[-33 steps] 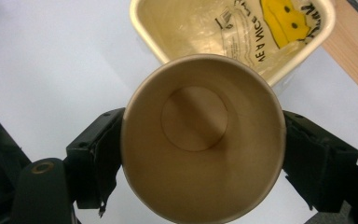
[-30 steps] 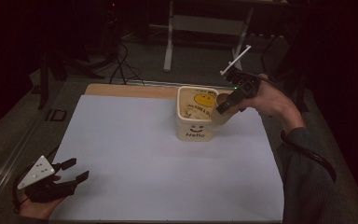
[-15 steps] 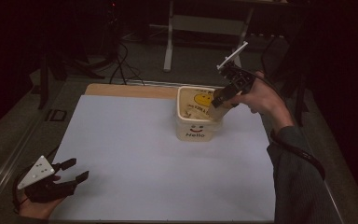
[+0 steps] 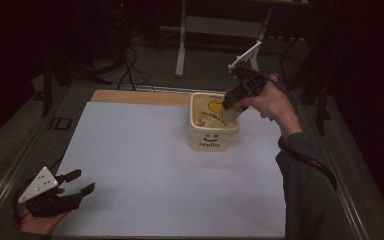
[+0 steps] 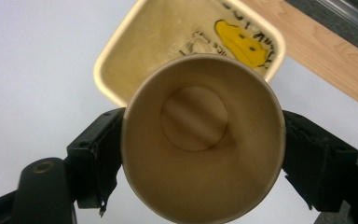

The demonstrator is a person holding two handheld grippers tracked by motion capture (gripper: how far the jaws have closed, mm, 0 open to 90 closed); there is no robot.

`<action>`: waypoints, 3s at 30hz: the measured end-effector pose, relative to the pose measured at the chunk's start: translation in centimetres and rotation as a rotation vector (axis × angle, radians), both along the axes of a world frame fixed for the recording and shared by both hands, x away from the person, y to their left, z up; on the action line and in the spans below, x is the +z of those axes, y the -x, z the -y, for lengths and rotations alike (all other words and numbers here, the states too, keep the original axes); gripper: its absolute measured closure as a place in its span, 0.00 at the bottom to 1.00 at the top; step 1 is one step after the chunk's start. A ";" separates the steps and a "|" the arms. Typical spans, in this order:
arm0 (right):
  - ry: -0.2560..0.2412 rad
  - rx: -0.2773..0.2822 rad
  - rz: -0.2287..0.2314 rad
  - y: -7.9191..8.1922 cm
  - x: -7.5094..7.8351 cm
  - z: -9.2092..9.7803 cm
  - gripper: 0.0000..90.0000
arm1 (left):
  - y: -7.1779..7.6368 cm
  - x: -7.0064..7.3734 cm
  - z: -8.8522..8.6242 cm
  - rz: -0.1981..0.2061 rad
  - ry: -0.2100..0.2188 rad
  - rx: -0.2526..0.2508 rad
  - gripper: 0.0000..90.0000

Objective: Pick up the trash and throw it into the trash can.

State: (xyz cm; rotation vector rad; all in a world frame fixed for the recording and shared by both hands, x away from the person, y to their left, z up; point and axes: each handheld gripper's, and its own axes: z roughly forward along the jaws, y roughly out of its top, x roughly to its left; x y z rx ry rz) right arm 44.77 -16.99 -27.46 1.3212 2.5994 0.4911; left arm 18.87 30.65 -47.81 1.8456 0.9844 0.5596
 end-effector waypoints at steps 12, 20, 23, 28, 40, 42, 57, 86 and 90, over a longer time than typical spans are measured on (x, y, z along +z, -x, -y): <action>-0.004 -0.015 0.007 -0.3 -0.4 -0.1 0.22 | 0.0 0.0 0.0 -0.001 -0.002 0.002 0.38; 0.001 -0.011 0.005 -0.6 -1.2 -0.5 0.21 | 0.0 0.0 0.0 -0.001 -0.002 0.001 0.38; 0.003 -0.010 0.003 -0.8 -1.8 -0.6 0.21 | 0.0 0.0 0.0 -0.001 -0.002 0.003 0.38; 0.005 -0.014 0.002 -1.1 -2.6 -0.8 0.21 | 0.1 0.0 -0.1 -0.001 -0.002 0.003 0.38; 0.008 -0.007 -0.002 -1.6 -4.4 -1.3 0.19 | 0.1 0.0 -0.1 -0.001 -0.001 0.004 0.38; 0.009 -0.001 0.007 -1.5 -4.7 -1.6 0.13 | 0.1 0.0 -0.1 -0.001 -0.002 0.004 0.38; 0.009 0.105 0.029 -0.5 -4.9 -1.3 0.15 | 0.1 0.0 -0.1 0.000 -0.002 0.010 0.38; -0.112 0.165 0.162 2.1 -5.6 3.6 0.19 | 0.2 0.0 -0.2 0.006 0.003 0.019 0.38; -0.150 0.148 0.190 2.6 -5.9 4.6 0.19 | 0.2 0.0 -0.3 0.005 0.002 0.019 0.38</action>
